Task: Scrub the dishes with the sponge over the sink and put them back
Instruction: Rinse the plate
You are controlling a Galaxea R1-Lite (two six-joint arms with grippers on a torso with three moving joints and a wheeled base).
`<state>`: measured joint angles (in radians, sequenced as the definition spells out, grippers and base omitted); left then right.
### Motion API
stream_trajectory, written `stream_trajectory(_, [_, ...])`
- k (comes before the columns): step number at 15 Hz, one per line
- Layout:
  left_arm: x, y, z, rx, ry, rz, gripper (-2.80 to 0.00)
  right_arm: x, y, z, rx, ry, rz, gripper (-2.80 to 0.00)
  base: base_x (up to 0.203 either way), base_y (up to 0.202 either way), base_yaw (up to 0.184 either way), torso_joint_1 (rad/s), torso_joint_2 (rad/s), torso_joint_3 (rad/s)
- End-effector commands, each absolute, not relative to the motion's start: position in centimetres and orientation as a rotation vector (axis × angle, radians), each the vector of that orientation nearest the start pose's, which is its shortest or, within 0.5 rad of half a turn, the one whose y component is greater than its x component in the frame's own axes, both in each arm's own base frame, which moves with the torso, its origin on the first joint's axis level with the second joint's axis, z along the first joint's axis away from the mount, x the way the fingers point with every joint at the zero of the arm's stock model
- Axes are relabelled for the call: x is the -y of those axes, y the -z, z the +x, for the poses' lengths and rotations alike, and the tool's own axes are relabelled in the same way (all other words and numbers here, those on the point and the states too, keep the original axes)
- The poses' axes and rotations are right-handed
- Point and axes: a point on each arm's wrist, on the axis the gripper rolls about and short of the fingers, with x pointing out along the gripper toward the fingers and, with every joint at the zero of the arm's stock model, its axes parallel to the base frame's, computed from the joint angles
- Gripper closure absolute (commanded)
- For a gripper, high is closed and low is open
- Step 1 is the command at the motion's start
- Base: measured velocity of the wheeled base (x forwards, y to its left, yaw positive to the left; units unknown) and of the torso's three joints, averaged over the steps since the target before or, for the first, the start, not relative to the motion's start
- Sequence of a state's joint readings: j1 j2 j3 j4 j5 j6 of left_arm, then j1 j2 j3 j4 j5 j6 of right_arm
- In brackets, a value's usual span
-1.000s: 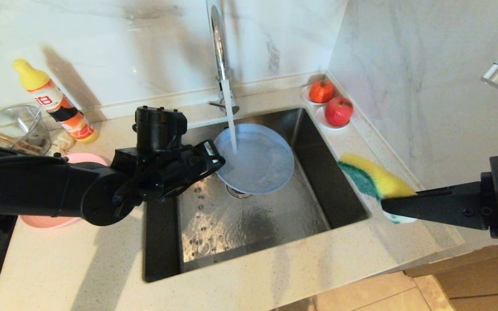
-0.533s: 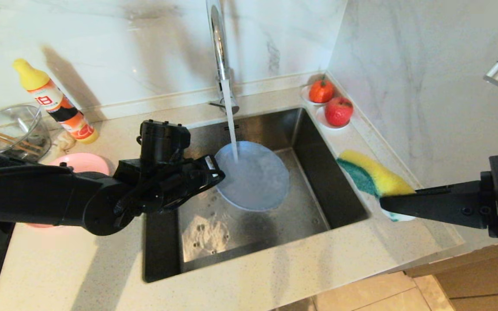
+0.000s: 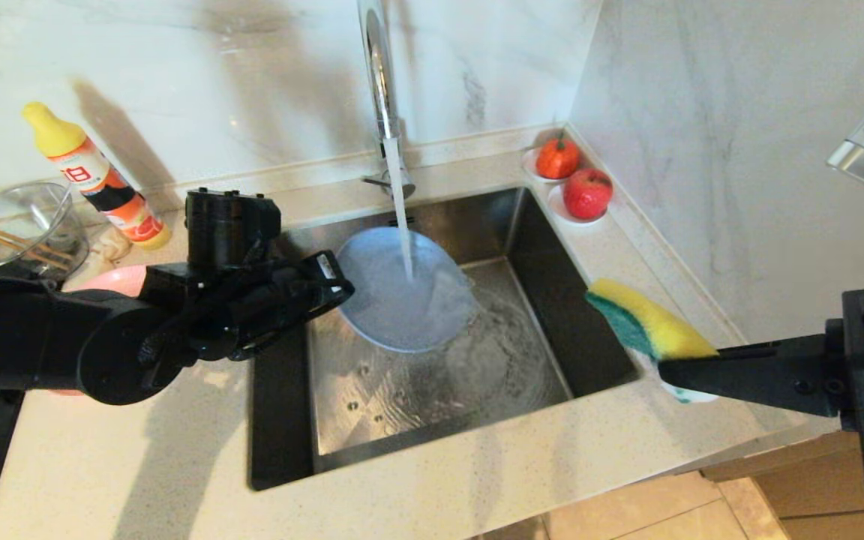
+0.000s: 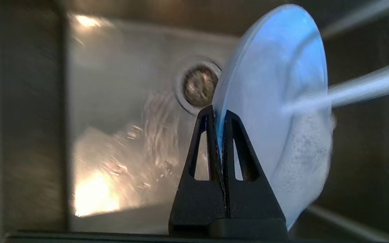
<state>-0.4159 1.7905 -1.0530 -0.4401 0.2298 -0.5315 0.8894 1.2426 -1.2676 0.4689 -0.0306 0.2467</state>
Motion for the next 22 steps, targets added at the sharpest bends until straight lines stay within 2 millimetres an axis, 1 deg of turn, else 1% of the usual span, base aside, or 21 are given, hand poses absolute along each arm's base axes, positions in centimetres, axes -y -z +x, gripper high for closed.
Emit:
stream_trajectory(1, [12.3,-21.0,31.5,-0.278,0.062,-0.422,0.00,-12.8,-31.7,10.5,-0.518,-0.783,0.023,0.00,0.000,0.000,0.000,0.000,0.00,0.000])
stream_trajectory(3, [11.3,-21.8,31.1,-0.247,0.036,-0.375,0.00,-13.0,-31.5,10.6,-0.515,-0.784,0.024,0.00,0.000,0.000,0.000,0.000,0.00,0.000])
stream_trajectory(7, [10.1,-22.7,29.7,-0.214,0.020,-0.285,0.00,-13.0,-31.3,10.6,-0.522,-0.781,0.029,0.00,0.000,0.000,0.000,0.000,0.00,0.000])
stream_trajectory(10, [9.5,-23.8,29.5,-0.082,-0.017,-0.241,0.00,-13.0,-31.2,10.7,-0.532,-0.775,0.043,0.00,0.000,0.000,0.000,0.000,0.00,0.000])
stream_trajectory(13, [8.8,-24.0,28.2,0.032,-0.032,-0.108,0.00,-13.0,-31.1,10.7,-0.537,-0.769,0.042,0.00,0.000,0.000,0.000,0.000,0.00,0.000])
stream_trajectory(16, [8.3,-24.8,26.8,0.170,-0.044,0.031,0.00,-13.0,-30.7,10.8,-0.551,-0.762,0.035,0.00,0.000,0.000,0.000,0.000,0.00,0.000])
stream_trajectory(18, [8.0,-24.7,25.9,0.238,-0.060,0.119,0.00,-13.0,-30.4,10.8,-0.560,-0.756,0.033,0.00,0.000,0.000,0.000,0.000,0.00,0.000])
stream_trajectory(19, [7.9,-24.7,25.7,0.255,-0.063,0.137,0.00,-12.8,-30.5,10.7,-0.556,-0.753,0.036,0.00,0.000,0.000,0.000,0.000,0.00,0.000])
stream_trajectory(22, [7.6,-24.3,24.6,0.394,-0.082,0.178,0.00,-12.3,-30.8,10.8,-0.542,-0.729,0.042,0.00,0.000,0.000,0.000,0.000,0.00,0.000])
